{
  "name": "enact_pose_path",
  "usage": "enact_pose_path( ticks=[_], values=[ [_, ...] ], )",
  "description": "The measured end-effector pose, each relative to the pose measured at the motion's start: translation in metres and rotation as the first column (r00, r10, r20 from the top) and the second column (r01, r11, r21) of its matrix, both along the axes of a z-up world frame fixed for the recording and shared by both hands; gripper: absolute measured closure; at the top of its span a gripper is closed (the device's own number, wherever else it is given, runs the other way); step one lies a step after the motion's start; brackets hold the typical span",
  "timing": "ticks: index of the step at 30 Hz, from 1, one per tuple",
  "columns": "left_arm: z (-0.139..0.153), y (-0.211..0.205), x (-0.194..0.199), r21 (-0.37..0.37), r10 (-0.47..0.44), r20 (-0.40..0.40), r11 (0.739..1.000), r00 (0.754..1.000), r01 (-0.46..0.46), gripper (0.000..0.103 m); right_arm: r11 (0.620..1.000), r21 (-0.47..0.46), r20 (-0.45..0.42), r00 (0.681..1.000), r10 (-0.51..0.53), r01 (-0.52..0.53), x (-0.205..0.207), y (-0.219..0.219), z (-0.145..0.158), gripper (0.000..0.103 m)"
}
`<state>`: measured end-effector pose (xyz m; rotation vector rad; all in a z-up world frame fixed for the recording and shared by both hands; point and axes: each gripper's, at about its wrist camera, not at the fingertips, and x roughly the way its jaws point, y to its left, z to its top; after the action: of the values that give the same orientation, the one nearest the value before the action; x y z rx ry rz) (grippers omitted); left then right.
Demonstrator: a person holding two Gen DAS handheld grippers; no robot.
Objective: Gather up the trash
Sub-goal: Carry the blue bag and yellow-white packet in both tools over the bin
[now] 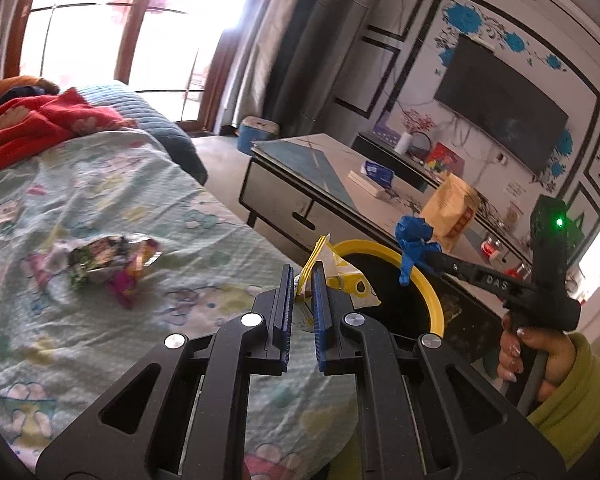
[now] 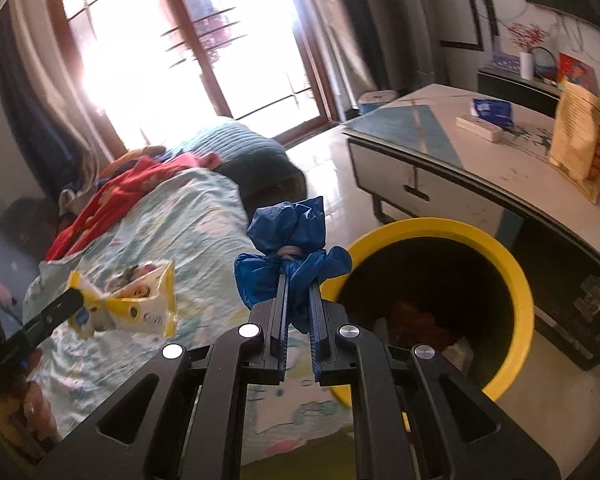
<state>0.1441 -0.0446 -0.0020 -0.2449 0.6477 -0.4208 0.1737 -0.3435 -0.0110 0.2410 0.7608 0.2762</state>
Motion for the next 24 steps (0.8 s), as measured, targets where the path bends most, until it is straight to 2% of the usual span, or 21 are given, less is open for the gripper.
enact_pose_path(
  ticks=[12, 24],
  values=[
    [-0.018, -0.054, 0.016, 0.041, -0.104, -0.028, 0.994, 0.994, 0.105, 0.098, 0.991, 0.025, -0.063, 0.989, -0.132, 0.134, 0.01, -0.054, -0.017, 0.094],
    [-0.036, -0.119, 0.033, 0.1, -0.213, -0.053, 0.971, 0.976, 0.217, 0.098, 0.979, 0.034, -0.113, 0.974, -0.195, 0.2, 0.018, -0.08, -0.032, 0.094]
  ],
)
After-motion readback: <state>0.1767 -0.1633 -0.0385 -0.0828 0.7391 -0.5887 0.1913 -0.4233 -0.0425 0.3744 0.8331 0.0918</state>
